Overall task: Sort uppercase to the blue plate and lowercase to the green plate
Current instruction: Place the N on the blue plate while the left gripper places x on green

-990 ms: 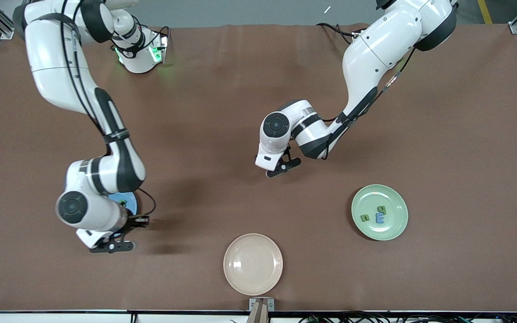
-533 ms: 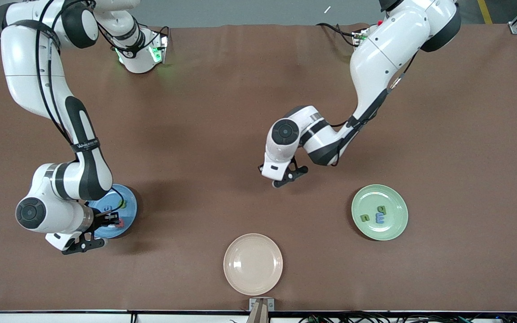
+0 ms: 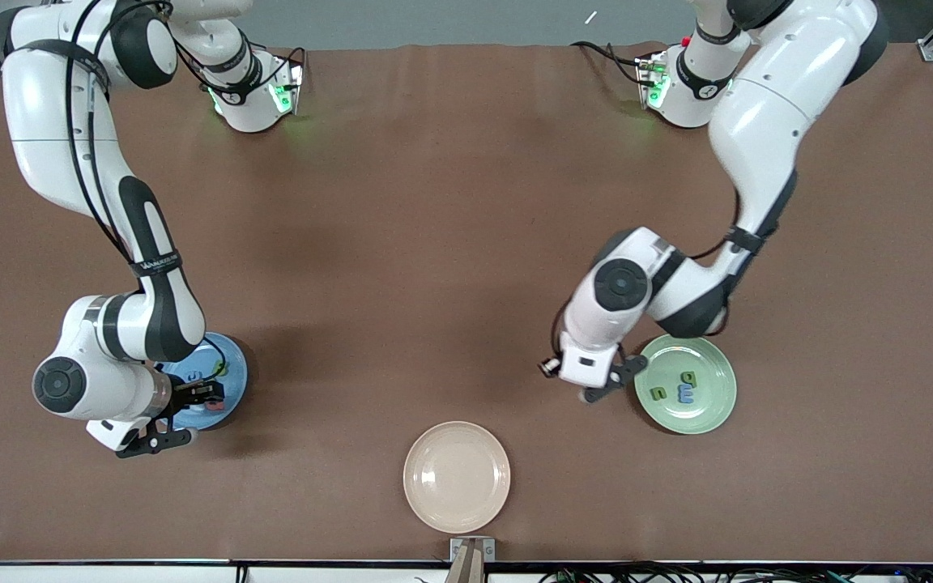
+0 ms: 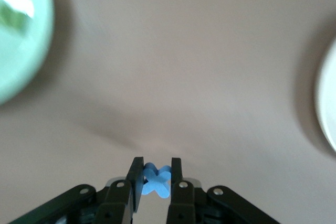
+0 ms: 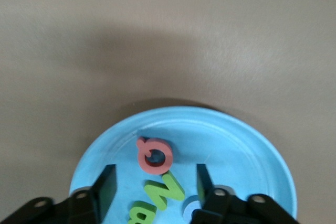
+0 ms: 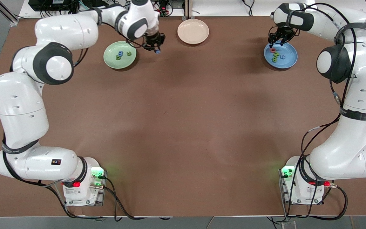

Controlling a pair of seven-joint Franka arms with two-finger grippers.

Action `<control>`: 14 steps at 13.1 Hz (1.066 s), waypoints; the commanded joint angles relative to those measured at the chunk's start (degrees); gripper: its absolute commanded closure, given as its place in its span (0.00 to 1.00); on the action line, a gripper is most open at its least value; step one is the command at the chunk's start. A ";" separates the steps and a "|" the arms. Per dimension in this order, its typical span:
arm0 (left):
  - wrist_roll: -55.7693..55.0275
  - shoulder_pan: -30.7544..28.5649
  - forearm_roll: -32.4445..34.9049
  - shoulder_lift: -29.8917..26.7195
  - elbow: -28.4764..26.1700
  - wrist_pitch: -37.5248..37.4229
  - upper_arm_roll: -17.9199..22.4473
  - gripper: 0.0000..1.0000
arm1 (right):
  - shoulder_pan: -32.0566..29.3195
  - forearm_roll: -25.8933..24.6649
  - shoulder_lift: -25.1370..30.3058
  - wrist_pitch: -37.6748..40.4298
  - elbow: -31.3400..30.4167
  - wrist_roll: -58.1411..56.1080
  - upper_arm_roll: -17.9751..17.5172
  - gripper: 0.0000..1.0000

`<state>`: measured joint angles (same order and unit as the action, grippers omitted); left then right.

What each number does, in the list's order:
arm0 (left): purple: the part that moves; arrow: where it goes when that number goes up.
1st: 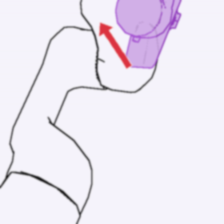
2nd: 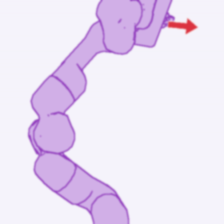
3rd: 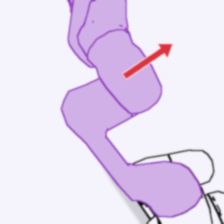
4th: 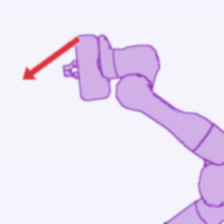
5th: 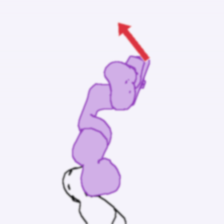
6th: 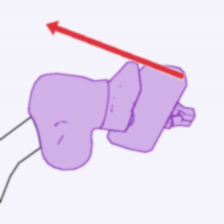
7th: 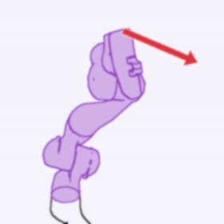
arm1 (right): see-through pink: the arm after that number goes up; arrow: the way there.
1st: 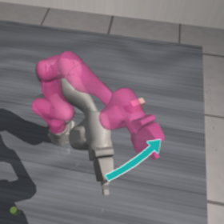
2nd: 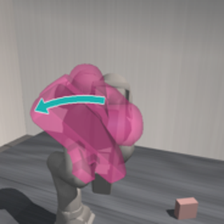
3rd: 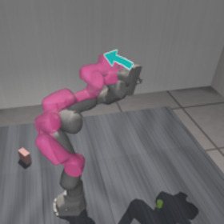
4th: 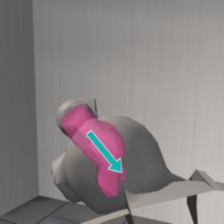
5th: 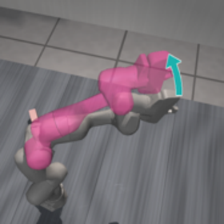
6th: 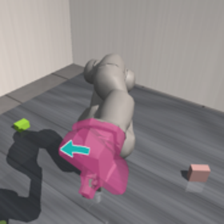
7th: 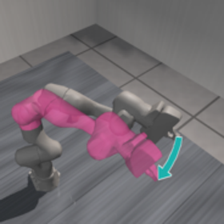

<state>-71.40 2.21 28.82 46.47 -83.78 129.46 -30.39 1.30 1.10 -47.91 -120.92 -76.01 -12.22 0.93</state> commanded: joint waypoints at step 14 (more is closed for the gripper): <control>29.27 -19.15 4.66 -8.57 -3.32 -14.66 -7.03 0.00 | -4.11 0.39 38.66 27.72 -8.10 6.95 -0.40 0.00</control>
<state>-47.56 -12.85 33.44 42.94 -85.40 118.59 -34.21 -2.03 1.14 -16.07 -96.51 -79.43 -6.36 1.33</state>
